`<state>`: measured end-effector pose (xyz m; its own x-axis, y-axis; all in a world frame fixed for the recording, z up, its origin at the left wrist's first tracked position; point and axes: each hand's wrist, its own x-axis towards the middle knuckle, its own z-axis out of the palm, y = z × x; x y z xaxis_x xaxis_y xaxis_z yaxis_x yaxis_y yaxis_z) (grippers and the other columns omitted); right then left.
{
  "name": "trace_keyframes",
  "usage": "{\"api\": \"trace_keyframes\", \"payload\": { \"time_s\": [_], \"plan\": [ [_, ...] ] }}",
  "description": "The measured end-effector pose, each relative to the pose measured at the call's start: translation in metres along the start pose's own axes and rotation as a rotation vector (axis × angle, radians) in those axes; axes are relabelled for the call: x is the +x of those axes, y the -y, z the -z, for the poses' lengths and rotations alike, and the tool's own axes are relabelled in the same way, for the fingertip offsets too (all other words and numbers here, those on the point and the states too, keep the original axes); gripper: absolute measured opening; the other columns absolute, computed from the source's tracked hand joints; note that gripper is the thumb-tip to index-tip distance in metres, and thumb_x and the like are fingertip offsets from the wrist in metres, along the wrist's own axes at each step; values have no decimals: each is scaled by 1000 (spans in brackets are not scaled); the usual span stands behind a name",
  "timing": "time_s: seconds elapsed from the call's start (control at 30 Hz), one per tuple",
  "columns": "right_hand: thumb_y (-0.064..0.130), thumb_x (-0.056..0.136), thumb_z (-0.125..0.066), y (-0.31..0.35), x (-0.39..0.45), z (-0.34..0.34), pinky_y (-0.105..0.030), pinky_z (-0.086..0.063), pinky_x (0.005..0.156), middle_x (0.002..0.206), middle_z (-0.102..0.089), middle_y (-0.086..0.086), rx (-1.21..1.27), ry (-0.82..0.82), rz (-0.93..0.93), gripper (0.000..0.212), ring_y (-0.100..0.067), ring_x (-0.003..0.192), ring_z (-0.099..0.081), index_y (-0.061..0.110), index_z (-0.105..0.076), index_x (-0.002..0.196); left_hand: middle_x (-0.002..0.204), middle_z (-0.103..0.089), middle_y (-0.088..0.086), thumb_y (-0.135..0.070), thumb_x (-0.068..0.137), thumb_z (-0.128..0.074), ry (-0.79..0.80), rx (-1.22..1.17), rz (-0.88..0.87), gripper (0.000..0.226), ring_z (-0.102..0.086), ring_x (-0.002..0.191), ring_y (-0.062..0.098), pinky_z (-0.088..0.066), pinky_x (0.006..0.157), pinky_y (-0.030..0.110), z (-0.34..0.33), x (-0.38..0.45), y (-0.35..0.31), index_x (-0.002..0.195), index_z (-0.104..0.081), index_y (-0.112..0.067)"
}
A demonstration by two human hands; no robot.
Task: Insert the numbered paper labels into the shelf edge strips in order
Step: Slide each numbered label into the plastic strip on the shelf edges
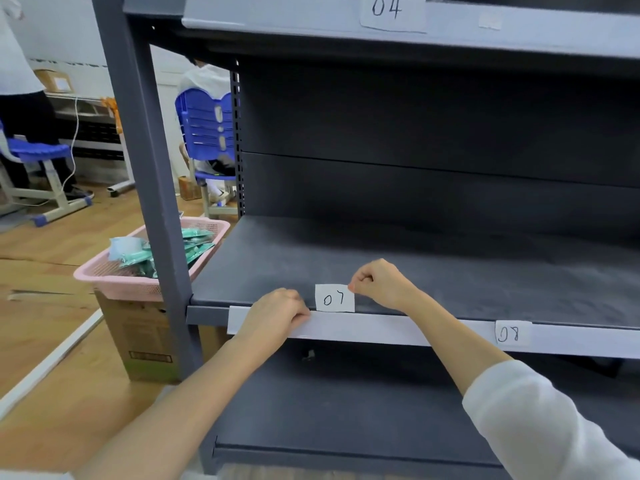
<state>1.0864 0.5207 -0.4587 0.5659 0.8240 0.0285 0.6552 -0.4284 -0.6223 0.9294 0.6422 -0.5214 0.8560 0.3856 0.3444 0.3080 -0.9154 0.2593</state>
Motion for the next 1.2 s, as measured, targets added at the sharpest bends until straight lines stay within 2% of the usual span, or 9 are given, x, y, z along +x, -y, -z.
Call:
{"api": "trace_keyframes", "payload": {
  "time_s": [0.1,0.2,0.37,0.53,0.73,0.87,0.93,1.07,1.2],
  "plan": [
    [13,89,-56,-1,1,-2,-16,-35,51,98,-69,-11,0,1,-11,20,-7,54,-45,-2,-70,89,85,-67,13,-10,77,-50,-28,-51,15,19,-58,83,30,-51,70,40,3,-1,-6,76,-69,-5],
    [12,89,-57,0,0,-4,-15,-34,50,84,-64,-4,-4,12,-13,20,-6,53,-43,-2,-70,90,93,-67,10,-8,81,-55,-31,-72,105,17,-58,89,27,-46,75,34,8,2,-14,87,-71,-8],
    [11,88,-58,-1,-2,-6,-14,-33,49,73,-59,2,-6,31,-12,19,-3,53,-43,-3,-70,90,95,-69,8,-10,80,-55,17,-40,186,20,-59,89,29,-47,75,34,11,10,-18,87,-73,-12],
    [8,89,-56,-3,-7,-7,-5,-31,35,53,-43,12,-11,34,4,19,-3,45,-36,-5,-70,93,97,-69,5,-10,80,-55,60,-6,179,19,-58,90,28,-42,70,31,12,14,-15,87,-72,-13],
    [10,88,-57,-8,-10,-13,-14,-30,46,55,-46,11,-10,45,-11,19,-5,46,-36,-4,-70,90,99,-70,3,-12,84,-54,20,-19,163,19,-59,92,27,-44,75,31,11,10,-15,91,-72,-14],
    [8,87,-56,-8,-11,-14,-8,-30,42,64,-55,8,-24,53,-4,18,-3,47,-39,-2,-72,89,99,-70,3,-14,85,-55,16,-31,153,18,-59,92,26,-42,75,30,11,7,-14,92,-71,-14],
    [7,87,-55,-6,-11,-14,-12,-32,46,71,-59,4,-29,64,5,19,-4,48,-40,-1,-72,89,100,-70,4,-14,85,-54,18,-25,160,19,-59,92,27,-43,76,31,11,7,-16,92,-72,-14],
    [5,86,-57,-2,-11,-14,-17,-33,48,60,-54,8,-59,79,12,17,-9,48,-38,-4,-71,86,102,-69,7,-12,84,-52,35,2,178,21,-59,95,29,-45,78,32,13,8,-19,93,-71,-14],
    [3,84,-58,-3,-12,-17,-19,-35,51,60,-55,9,-61,77,13,15,-8,49,-40,-3,-71,83,105,-68,7,-11,84,-52,61,12,165,22,-58,97,29,-43,78,29,15,8,-20,96,-71,-13]
  ]
}}
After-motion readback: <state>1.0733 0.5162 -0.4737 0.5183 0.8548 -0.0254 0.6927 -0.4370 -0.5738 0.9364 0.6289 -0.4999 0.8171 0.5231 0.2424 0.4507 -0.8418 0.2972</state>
